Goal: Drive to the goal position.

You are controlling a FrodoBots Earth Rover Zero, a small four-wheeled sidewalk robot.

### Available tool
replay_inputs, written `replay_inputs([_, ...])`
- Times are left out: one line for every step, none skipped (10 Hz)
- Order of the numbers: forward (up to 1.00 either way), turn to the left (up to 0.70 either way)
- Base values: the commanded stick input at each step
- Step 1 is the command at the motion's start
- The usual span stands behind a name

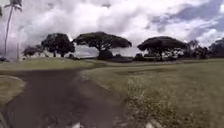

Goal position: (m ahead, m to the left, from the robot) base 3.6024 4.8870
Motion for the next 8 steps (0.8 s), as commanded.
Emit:
replay_inputs([0.70, 0.35])
replay_inputs([0.70, 0.35])
replay_inputs([0.70, 0.35])
replay_inputs([0.70, 0.35])
replay_inputs([0.70, 0.35])
replay_inputs([0.70, 0.35])
replay_inputs([0.70, 0.35])
replay_inputs([0.70, 0.35])
